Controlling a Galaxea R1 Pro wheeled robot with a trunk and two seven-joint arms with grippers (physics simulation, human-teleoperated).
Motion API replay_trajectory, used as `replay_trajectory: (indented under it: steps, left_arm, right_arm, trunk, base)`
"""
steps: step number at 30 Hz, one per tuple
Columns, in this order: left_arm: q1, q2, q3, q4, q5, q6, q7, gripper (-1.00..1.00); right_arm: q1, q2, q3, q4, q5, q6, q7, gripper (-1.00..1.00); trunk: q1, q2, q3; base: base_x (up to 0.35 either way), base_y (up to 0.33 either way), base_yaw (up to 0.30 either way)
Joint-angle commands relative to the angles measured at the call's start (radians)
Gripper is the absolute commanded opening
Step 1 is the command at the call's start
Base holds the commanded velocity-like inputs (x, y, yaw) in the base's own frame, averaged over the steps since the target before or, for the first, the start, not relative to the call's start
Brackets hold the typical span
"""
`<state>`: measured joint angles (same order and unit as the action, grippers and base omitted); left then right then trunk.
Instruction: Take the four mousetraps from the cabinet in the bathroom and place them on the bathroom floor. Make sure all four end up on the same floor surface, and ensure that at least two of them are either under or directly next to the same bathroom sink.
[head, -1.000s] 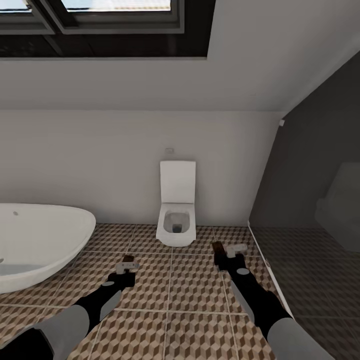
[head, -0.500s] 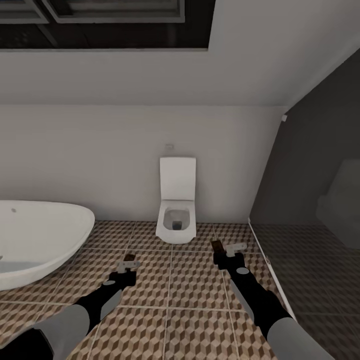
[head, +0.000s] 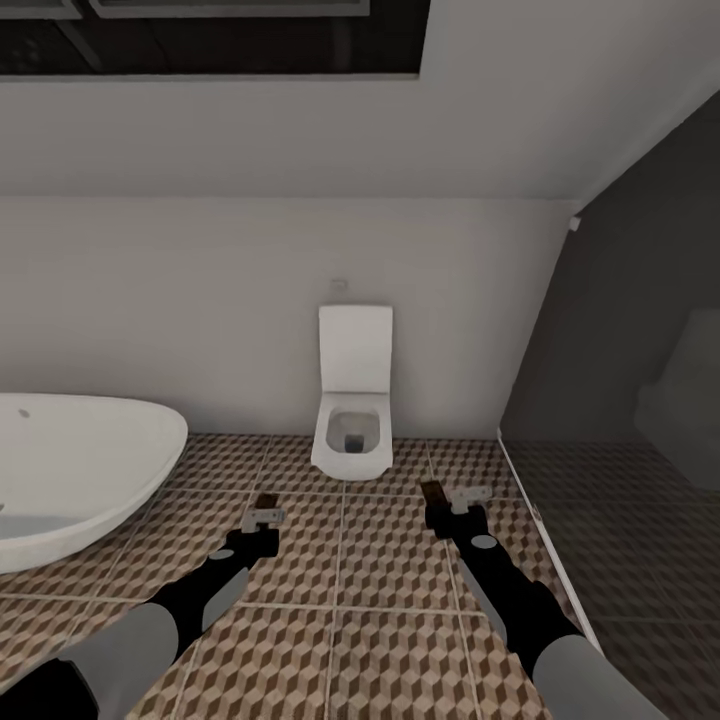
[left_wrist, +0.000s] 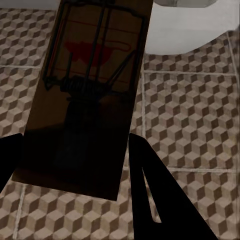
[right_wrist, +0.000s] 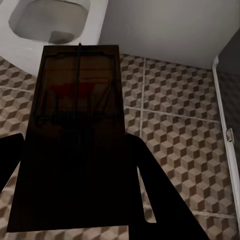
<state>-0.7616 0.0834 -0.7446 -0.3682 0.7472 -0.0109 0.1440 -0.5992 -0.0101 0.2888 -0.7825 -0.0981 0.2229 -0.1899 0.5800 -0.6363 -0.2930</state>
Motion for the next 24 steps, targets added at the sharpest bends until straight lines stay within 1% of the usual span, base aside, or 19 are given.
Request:
replay_trajectory:
  steps: [1, 4, 9, 24]
  left_arm:
    - [-0.001, 0.003, -0.009, -0.018, 0.004, 0.0, 0.01, -1.0]
    - [-0.001, 0.011, -0.009, -0.049, 0.004, 0.001, 0.011, -1.0]
    - [-0.001, 0.021, -0.009, -0.057, 0.005, 0.002, 0.011, -1.0]
    - [-0.001, 0.021, -0.009, -0.06, 0.006, 0.002, 0.011, -1.0]
  right_arm:
    - [-0.001, -0.002, 0.006, -0.002, -0.012, 0.004, -0.012, -1.0]
    - [-0.001, -0.003, 0.006, -0.001, -0.012, 0.004, -0.012, -1.0]
    - [-0.001, -0.002, 0.006, -0.001, -0.012, 0.004, -0.011, -1.0]
    - [-0.001, -0.001, 0.006, -0.001, -0.012, 0.004, -0.011, -1.0]
  trunk:
    - [0.004, -0.009, -0.006]
    - [0.016, -0.03, -0.02]
    - [0.035, -0.065, -0.044]
    - [0.092, -0.17, -0.115]
  base:
    - [0.0, 0.0, 0.0]
    - [0.0, 0.0, 0.0]
    - [0.0, 0.0, 0.0]
    - [0.0, 0.0, 0.0]
